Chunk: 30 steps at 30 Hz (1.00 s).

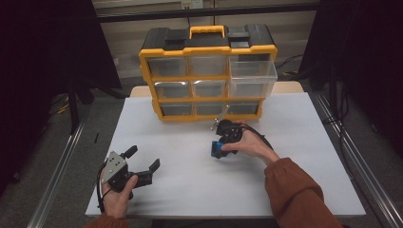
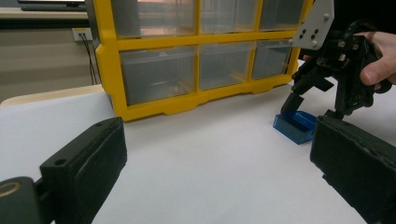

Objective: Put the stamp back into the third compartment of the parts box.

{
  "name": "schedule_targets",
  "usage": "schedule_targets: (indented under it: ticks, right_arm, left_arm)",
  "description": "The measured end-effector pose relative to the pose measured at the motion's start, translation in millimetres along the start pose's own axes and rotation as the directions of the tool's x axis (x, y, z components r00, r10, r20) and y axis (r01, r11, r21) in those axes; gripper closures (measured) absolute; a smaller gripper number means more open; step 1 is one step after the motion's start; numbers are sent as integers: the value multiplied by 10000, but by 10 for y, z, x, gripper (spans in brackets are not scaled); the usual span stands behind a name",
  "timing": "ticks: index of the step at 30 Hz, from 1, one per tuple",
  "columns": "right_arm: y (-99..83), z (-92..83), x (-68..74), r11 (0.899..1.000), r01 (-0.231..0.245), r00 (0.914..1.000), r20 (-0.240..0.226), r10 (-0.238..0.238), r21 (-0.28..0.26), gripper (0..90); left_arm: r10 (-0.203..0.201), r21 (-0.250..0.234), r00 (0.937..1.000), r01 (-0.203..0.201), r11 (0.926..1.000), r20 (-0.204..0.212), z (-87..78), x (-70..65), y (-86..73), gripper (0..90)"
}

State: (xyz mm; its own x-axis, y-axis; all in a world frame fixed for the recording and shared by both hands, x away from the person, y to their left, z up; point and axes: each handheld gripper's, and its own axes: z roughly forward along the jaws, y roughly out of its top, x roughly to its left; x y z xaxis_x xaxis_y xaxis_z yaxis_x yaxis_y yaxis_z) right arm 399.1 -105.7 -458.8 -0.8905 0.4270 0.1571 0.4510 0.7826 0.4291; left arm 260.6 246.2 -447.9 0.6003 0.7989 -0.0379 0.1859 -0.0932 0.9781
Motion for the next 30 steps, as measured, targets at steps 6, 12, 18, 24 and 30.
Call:
schedule_targets:
  ticks: [6, 12, 18, 24, 30]
  right_arm:
    - [2, 22, 53, 9985, -272, 9995, 190, 263, 481, 291]
    - [2, 28, 69, 9991, -80, 9981, 612, 54, 428, 358]
    - [-4, 19, 87, 9986, -79, 9965, 832, 36, 515, 417]
    - [-5, 18, 90, 9989, -234, 9950, 976, 193, 408, 419]
    - [-25, 0, 63, 9992, -356, 9965, 761, 342, 178, 419]
  left_arm:
    - [-24, 11, 10000, 24, 10000, 32, -6, 8, -1, 40]
    - [-15, -44, 10000, 15, 10000, 27, -5, 2, 1, 40]
    - [46, 26, 10000, -46, 10000, -25, -6, 3, 0, 40]
    - [8, 14, 10000, -8, 10000, -4, -4, 5, -1, 40]
    - [-13, 46, 9999, 13, 10000, 108, -9, 19, -4, 40]
